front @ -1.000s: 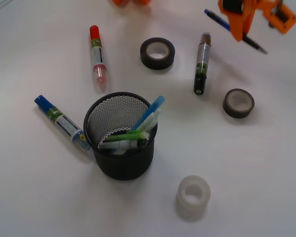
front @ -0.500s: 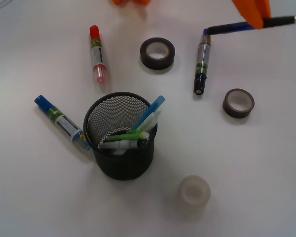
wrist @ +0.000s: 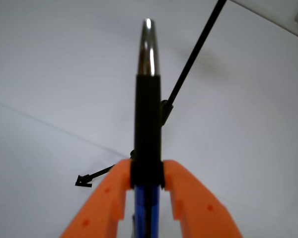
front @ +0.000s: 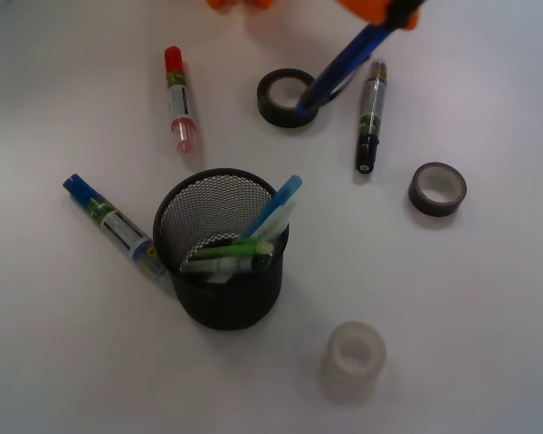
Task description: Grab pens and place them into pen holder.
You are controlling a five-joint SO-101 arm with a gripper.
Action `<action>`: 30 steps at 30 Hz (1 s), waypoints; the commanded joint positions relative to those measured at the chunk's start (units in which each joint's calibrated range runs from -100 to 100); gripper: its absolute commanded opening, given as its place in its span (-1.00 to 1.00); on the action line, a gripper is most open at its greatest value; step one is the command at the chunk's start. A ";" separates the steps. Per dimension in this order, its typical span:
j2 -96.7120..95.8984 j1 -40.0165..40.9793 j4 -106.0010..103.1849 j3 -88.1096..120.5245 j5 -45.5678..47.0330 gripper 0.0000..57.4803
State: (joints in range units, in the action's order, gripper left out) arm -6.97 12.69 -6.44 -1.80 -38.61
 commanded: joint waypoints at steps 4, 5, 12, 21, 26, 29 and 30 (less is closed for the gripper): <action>-5.14 -1.29 -14.47 1.89 -1.47 -0.99; -4.97 -1.44 -16.49 4.24 -1.51 -0.99; -0.55 -3.90 -30.66 24.35 -2.54 -0.99; -0.30 -5.55 -38.18 30.51 -2.25 -0.89; -0.30 -5.70 -38.18 30.33 -1.66 -0.38; -0.30 -5.77 -38.27 29.79 -0.83 -0.33; -0.04 -5.85 -38.27 29.70 -0.68 -0.33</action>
State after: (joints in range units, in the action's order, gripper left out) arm -10.54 6.62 -43.41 28.93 -39.78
